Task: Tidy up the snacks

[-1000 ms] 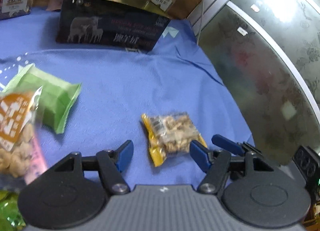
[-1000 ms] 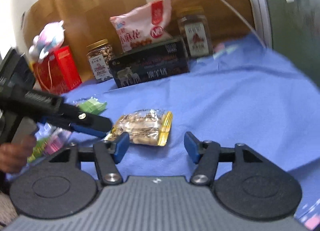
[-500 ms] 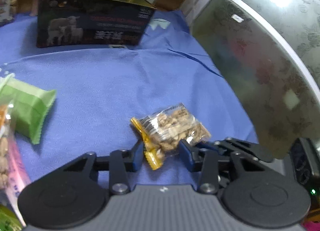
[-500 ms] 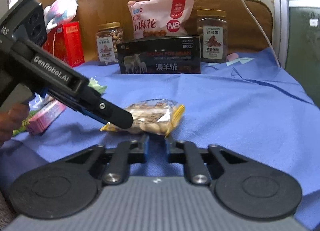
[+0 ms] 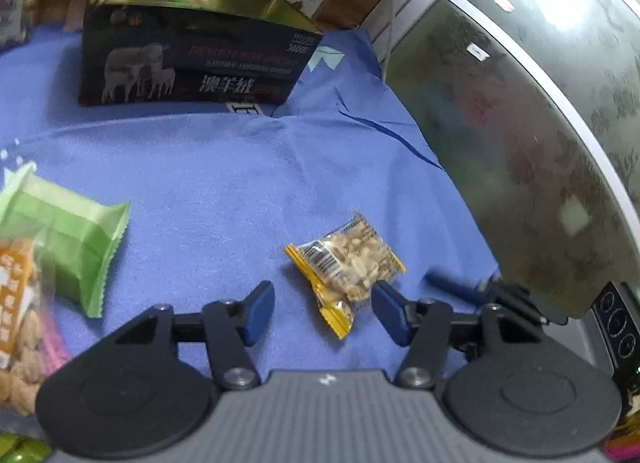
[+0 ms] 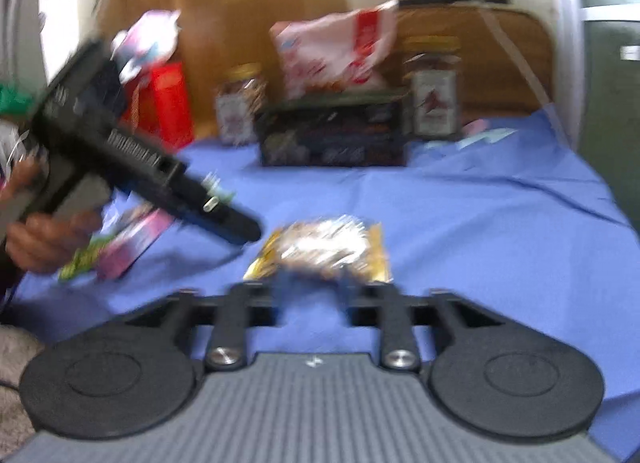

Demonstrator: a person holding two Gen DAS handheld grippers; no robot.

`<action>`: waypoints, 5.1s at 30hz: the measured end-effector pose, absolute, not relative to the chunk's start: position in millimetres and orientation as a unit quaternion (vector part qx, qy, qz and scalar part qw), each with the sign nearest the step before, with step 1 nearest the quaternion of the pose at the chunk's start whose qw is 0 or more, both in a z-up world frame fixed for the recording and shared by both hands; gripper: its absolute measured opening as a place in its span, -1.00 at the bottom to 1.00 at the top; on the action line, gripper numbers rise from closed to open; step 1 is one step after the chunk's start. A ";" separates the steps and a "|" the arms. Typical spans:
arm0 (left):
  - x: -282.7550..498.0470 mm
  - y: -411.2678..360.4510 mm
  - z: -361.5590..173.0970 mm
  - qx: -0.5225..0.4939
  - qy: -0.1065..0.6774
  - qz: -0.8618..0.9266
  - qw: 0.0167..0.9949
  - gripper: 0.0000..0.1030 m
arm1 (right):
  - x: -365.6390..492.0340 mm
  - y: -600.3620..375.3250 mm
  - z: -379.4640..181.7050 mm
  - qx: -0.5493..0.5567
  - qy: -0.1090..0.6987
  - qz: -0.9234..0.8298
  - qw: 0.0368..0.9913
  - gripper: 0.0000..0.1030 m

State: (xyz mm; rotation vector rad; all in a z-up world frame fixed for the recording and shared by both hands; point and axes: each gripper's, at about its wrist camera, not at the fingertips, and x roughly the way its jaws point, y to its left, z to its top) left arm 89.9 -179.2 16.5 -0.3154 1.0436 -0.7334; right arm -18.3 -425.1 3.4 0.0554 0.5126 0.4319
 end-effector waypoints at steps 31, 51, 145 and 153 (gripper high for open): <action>208.7 -157.5 91.8 -0.100 0.339 -0.192 0.916 -0.09 | 177.5 -320.0 43.7 -0.053 0.167 0.215 0.961 -0.06; 120.2 -54.8 48.0 -0.208 0.385 -0.164 0.884 0.08 | 87.5 -258.8 -3.3 -0.103 0.245 0.352 0.898 0.25; 103.2 -60.1 79.7 -0.130 0.325 -0.190 0.917 0.38 | 84.3 -333.8 18.7 0.056 0.242 0.319 0.915 0.06; 18.3 13.5 39.4 -0.208 0.349 -0.130 0.904 0.38 | 20.4 -261.4 7.5 0.036 0.285 0.436 0.853 0.31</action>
